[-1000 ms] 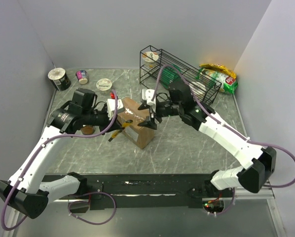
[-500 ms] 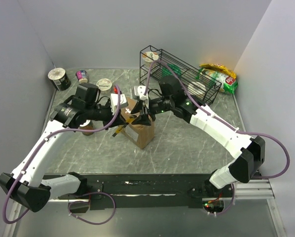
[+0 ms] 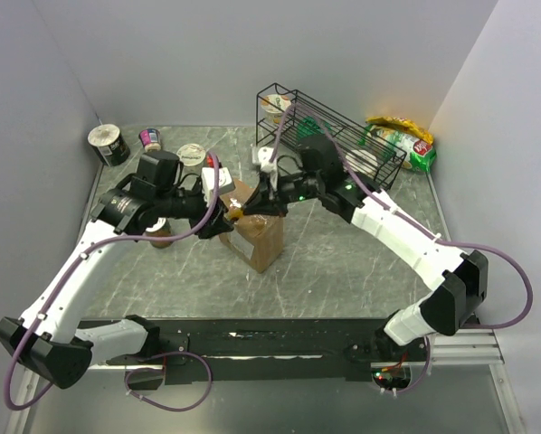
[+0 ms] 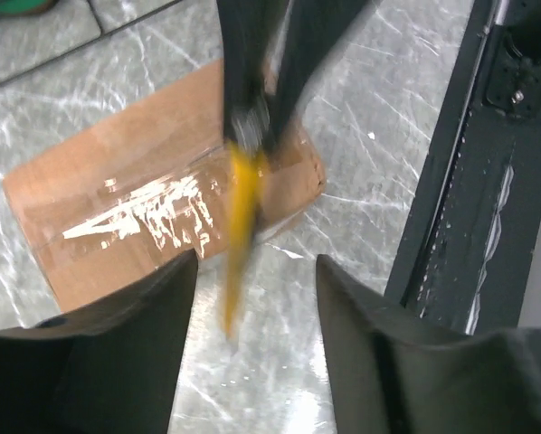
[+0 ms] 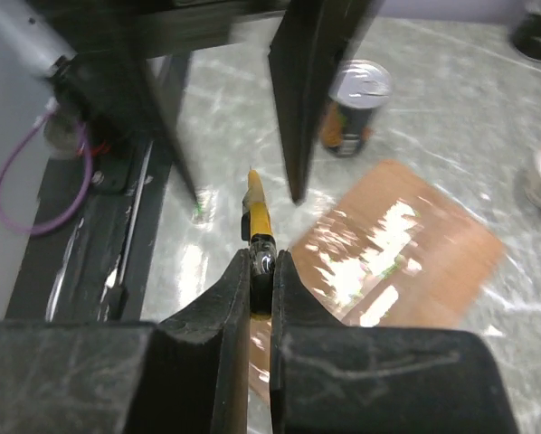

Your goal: Unpack the express box

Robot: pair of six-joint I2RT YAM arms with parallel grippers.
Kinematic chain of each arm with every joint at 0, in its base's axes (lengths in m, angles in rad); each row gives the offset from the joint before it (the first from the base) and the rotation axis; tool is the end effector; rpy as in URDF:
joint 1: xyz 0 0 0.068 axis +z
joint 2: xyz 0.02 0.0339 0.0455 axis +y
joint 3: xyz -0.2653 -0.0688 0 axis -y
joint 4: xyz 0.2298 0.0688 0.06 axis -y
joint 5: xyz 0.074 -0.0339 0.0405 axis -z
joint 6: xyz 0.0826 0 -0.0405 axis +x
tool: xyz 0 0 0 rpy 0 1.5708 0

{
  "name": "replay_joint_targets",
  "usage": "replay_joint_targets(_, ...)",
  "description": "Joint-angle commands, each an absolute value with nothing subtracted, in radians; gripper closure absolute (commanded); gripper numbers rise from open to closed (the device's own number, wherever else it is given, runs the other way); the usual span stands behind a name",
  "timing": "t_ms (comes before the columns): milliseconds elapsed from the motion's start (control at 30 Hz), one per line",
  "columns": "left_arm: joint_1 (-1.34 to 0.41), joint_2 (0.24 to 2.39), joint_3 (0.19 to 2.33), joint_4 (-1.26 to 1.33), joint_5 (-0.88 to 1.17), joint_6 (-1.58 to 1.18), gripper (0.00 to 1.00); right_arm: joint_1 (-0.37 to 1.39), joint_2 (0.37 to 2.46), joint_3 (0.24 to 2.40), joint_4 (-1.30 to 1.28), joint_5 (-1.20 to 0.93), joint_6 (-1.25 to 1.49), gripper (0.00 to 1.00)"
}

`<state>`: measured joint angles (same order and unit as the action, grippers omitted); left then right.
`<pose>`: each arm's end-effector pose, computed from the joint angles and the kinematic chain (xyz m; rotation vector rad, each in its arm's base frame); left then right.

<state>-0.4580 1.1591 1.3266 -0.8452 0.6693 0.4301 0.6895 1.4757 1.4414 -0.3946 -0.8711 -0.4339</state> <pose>0.1913 -0.1514 0.3671 1.2477 1.7889 -0.7624 0.2238 0.2665 0.3768 -1.4880 1.3015 1.0293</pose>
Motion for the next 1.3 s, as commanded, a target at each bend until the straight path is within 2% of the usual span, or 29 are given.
replay_joint_targets(0,-0.460,1.074,1.246,-0.738,0.618,0.338,0.38,0.548,1.371,1.398,-0.250,-0.863,-0.192,1.00)
replay_joint_targets(200,-0.446,0.939,1.063,-0.486,0.646,0.037,0.37,0.492,1.310,1.407,-0.354,-0.950,-0.063,1.00)
replay_joint_targets(400,-0.437,0.972,1.069,-0.413,0.704,0.077,0.38,0.491,1.261,1.382,-0.382,-0.928,-0.052,1.00)
replay_joint_targets(667,-0.417,1.023,1.184,-0.509,0.768,0.146,0.41,0.477,1.269,1.414,-0.380,-0.946,-0.028,1.00)
replay_joint_targets(800,-0.416,1.045,1.175,-0.485,0.813,0.153,0.55,0.476,1.275,1.419,-0.368,-0.950,-0.018,1.00)
replay_joint_targets(900,-0.416,1.063,1.172,-0.476,0.848,0.161,0.60,0.476,1.278,1.425,-0.365,-0.948,-0.015,1.00)
replay_joint_targets(1133,-0.416,1.109,1.184,-0.485,0.870,0.193,0.59,0.477,1.279,1.419,-0.325,-0.966,0.024,1.00)
replay_joint_targets(1267,-0.416,1.126,1.186,-0.479,0.894,0.201,0.71,0.477,1.270,1.405,-0.325,-0.969,0.025,1.00)
